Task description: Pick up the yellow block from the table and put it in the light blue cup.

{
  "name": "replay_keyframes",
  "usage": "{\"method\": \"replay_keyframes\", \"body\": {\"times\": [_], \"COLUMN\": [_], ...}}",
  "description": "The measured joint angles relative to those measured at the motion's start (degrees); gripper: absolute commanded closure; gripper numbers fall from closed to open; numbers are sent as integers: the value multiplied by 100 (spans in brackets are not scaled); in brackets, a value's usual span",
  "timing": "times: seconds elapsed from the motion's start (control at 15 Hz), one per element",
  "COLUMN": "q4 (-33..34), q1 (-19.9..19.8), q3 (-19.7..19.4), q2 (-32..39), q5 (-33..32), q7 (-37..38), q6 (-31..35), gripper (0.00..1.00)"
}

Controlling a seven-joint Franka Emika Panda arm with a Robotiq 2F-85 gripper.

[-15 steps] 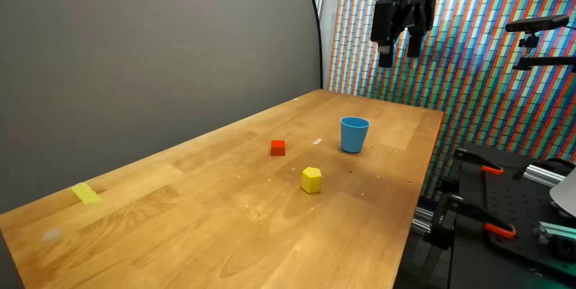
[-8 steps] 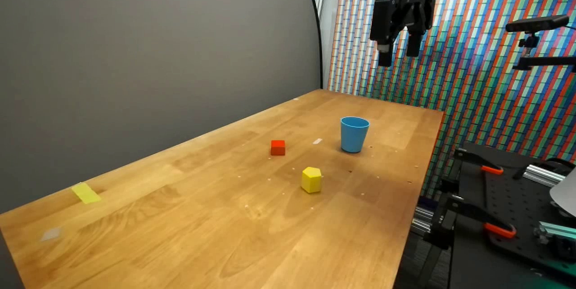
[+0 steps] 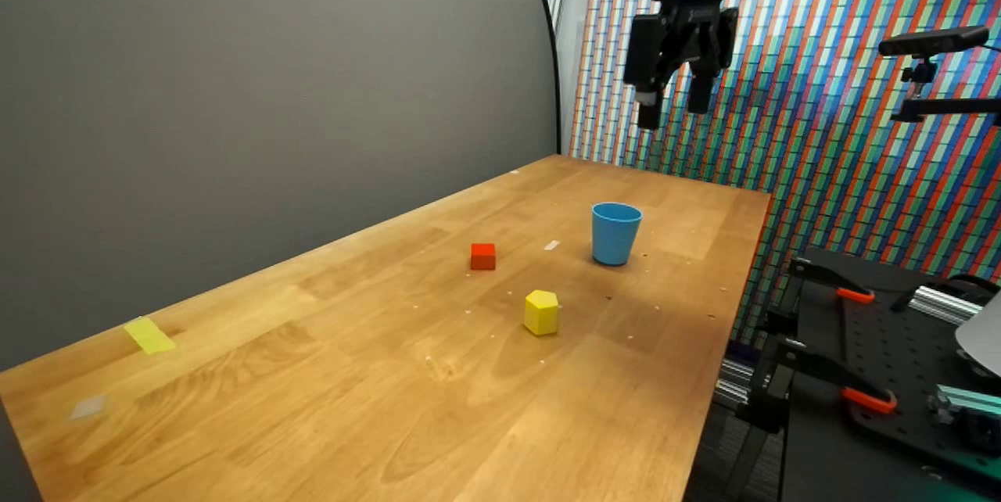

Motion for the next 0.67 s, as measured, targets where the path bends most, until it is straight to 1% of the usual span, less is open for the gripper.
{"method": "replay_keyframes", "body": {"times": [0.13, 0.33, 0.53, 0.67], "q4": [29, 183, 557, 941], "q1": [81, 210, 435, 703], "q3": [4, -12, -161, -335], "q2": [556, 1650, 2785, 3495], "q5": [2, 1, -13, -60], "q7": [50, 123, 127, 130], "q6": [581, 1327, 1769, 1917], "gripper": [0, 0, 0, 0]}}
